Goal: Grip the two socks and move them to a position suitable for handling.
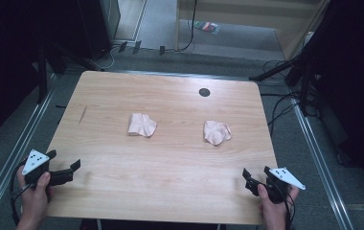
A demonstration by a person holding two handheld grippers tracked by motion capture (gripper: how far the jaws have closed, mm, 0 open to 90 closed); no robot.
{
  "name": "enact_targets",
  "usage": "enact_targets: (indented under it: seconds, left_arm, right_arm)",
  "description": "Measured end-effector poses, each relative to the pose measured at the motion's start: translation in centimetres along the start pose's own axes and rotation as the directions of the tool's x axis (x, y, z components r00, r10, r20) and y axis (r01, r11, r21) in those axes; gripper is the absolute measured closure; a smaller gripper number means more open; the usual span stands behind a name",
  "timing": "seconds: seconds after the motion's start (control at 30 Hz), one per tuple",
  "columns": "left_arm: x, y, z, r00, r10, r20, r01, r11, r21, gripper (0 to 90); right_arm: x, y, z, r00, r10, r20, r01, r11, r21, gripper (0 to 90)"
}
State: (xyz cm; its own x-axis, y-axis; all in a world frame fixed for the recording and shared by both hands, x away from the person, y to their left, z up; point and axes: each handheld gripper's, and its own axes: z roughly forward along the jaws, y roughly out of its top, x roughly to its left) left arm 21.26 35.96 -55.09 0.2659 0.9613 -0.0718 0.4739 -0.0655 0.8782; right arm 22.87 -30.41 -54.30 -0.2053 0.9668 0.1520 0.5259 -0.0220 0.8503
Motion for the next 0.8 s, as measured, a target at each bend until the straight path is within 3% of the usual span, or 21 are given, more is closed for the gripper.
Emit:
enact_targets:
  seconds: [0.23,0.27,0.4,0.47,0.57,0.6,0.8]
  left_arm:
    - [0.1,0.0,0.0,1.0,-0.002,0.002,0.002,1.0,-0.007,1.4]
    - [0.1,0.0,0.0,1.0,0.0,0.002,0.0,1.0,-0.008,1.4]
    - [0.0,0.0,0.0,1.0,0.004,0.008,-0.004,1.0,-0.006,1.4]
    - [0.0,0.0,0.0,0.9999,0.007,0.009,-0.007,1.0,-0.004,1.4]
    - [0.0,0.0,0.0,1.0,0.004,0.009,-0.004,1.0,-0.004,1.4]
    - [0.0,0.0,0.0,1.0,0.002,0.009,-0.002,1.0,-0.004,1.4]
    - [0.1,0.0,0.0,0.9999,-0.003,0.011,0.003,1.0,-0.003,1.4]
  right_arm:
    - [0.9,0.9,-0.7,0.9999,0.003,-0.012,-0.004,0.999,-0.041,13.5]
    - [1.3,1.3,-0.9,0.9993,0.013,-0.036,-0.015,0.999,-0.047,13.3]
    - [2.2,1.9,-1.0,0.9982,0.018,-0.058,-0.02,0.999,-0.042,13.2]
    - [3.3,2.8,-0.6,0.9976,0.0,-0.069,-0.002,0.999,-0.039,13.4]
    - [3.8,3.4,-0.2,0.9969,-0.009,-0.078,0.006,0.999,-0.037,13.6]
    - [4.5,4.2,0.3,0.9948,-0.008,-0.101,0.004,0.999,-0.033,13.6]
    - [5.7,6.1,2.3,0.995,-0.023,-0.097,0.022,1.0,-0.02,17.2]
